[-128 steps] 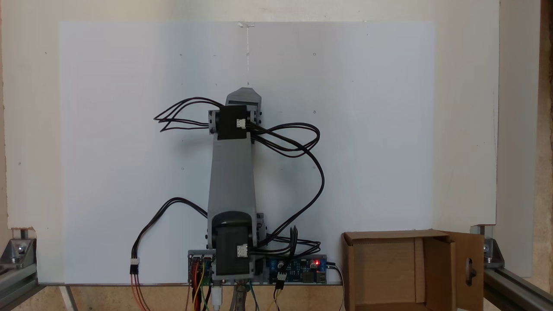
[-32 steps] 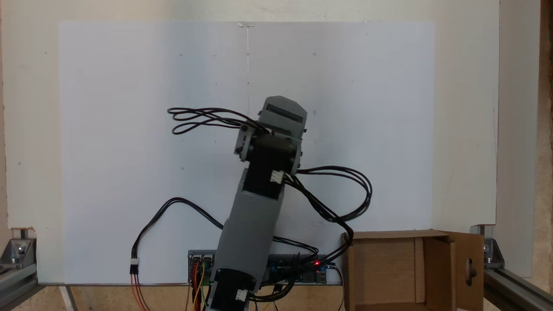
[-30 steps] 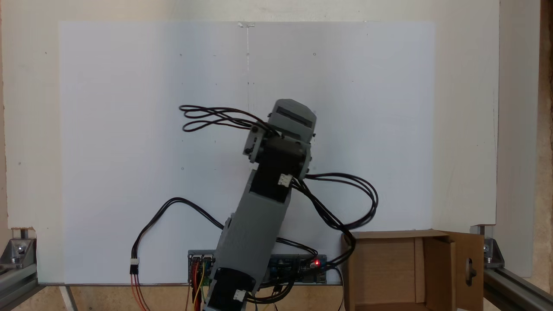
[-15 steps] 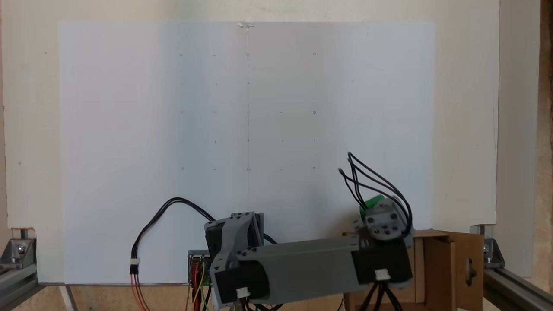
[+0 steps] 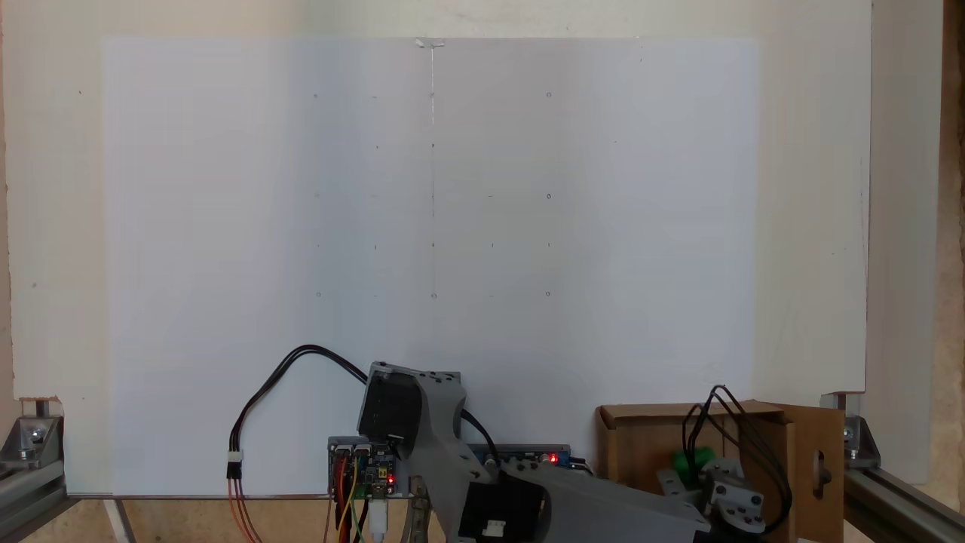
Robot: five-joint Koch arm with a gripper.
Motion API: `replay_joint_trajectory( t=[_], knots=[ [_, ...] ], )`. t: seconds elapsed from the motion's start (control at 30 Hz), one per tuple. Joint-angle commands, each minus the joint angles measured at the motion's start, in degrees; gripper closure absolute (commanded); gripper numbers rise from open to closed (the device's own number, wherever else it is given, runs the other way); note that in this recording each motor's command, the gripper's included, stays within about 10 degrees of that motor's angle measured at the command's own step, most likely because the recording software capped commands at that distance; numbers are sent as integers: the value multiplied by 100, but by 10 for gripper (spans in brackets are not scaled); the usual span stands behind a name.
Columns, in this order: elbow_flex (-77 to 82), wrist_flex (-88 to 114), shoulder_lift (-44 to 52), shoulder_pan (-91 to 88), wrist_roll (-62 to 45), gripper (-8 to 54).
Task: Grasp a green dice and put it in the bin.
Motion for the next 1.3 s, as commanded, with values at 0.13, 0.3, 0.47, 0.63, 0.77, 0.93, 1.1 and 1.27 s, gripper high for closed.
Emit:
replay_joint_trajectory(
  t=[0.13, 0.3, 0.47, 0.63, 0.77, 0.93, 1.1, 1.27],
  knots=[
    [-352, -79, -26, 105, -510, 333],
    [-343, -281, -26, 176, -483, 80],
    [-343, -457, 9, 220, -404, 24],
    [-343, -712, 932, -185, 1028, 23],
    [-343, -712, 1696, -1354, 1635, 22],
    [-343, -703, 2294, -3190, 2109, 18],
    [-334, -729, 2584, -5271, 2241, 18],
    [-132, -729, 2663, -7354, 2417, 16]
  ],
)
